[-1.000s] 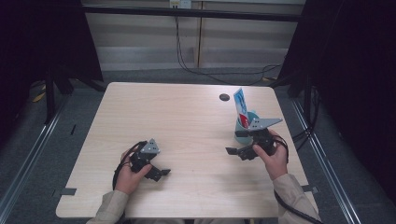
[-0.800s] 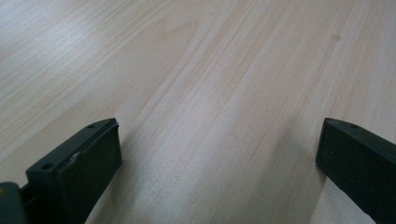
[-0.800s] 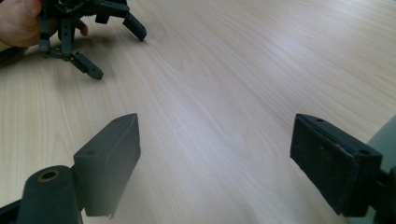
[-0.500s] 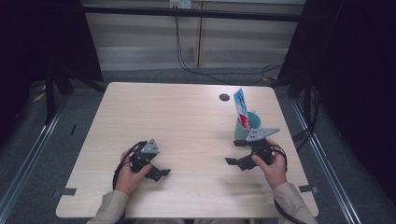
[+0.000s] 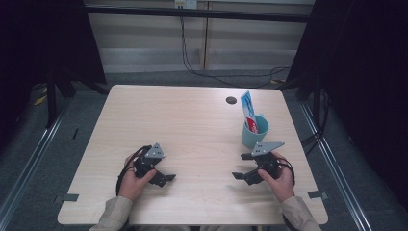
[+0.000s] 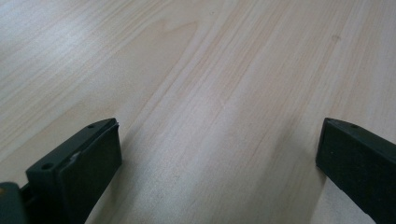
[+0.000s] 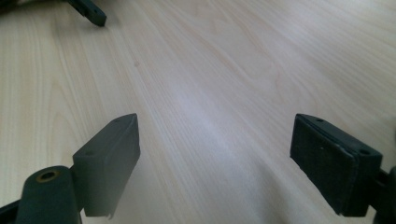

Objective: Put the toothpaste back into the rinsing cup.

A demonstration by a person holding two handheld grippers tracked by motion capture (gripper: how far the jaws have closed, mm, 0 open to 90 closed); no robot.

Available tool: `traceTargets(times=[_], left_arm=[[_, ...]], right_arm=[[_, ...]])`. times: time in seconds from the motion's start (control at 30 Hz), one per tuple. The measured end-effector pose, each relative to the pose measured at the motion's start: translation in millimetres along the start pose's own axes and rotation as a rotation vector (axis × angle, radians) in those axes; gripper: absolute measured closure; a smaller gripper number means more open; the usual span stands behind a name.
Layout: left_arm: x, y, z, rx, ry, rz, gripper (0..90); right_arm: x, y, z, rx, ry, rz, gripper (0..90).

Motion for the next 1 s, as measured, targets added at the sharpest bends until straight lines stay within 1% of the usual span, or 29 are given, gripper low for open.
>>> traceTargets(times=[0.03,0.1,0.17,0.23,0.3,0.43,0.67,0.73,0.8,0.9,1.0], left_arm=[[0.0,0.0,0.0,0.000,0.000,0.000,0.0],[0.0,0.0,0.0,0.000,0.000,0.000,0.0],[0.0,0.0,0.0,0.000,0.000,0.000,0.0],[0.0,0.0,0.0,0.000,0.000,0.000,0.0],[0.0,0.0,0.0,0.000,0.000,0.000,0.0],[0.0,0.0,0.0,0.000,0.000,0.000,0.0],[0.0,0.0,0.0,0.000,0.000,0.000,0.0],[-0.1,0.0,0.1,-0.001,-0.001,0.000,0.0],[-0.1,0.0,0.1,-0.001,-0.001,0.000,0.0],[0.0,0.0,0.0,0.000,0.000,0.000,0.0],[-0.1,0.0,0.1,-0.001,-0.001,0.000,0.0]], right_arm=[[0.0,0.0,0.0,0.000,0.000,0.000,15.4],[0.4,-6.7,3.7,0.023,-0.008,-0.004,15.4],[0.6,-8.4,4.9,0.026,-0.008,-0.004,15.4],[1.1,-13.1,7.0,0.035,-0.020,-0.007,15.4],[2.2,-16.1,8.7,0.039,-0.015,-0.011,15.4],[2.6,-22.1,11.9,0.060,-0.024,-0.022,15.3],[2.0,-30.2,13.1,0.073,-0.035,-0.021,15.4],[1.9,-31.6,13.3,0.069,-0.046,-0.034,15.2],[2.1,-32.1,13.4,0.064,-0.047,-0.038,15.0],[2.4,-33.5,13.3,0.071,-0.055,-0.054,14.3],[2.5,-33.7,13.3,0.072,-0.057,-0.055,14.1]])
Point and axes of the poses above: each handheld gripper's, and its own axes: z roughly forward along the jaws, y roughly out of its top, x roughly to its left, the point moved 8 cm from there along z, roughly forward along the jaws, and after that the axes turned 12 degrees about y, right-handed, at the moved point
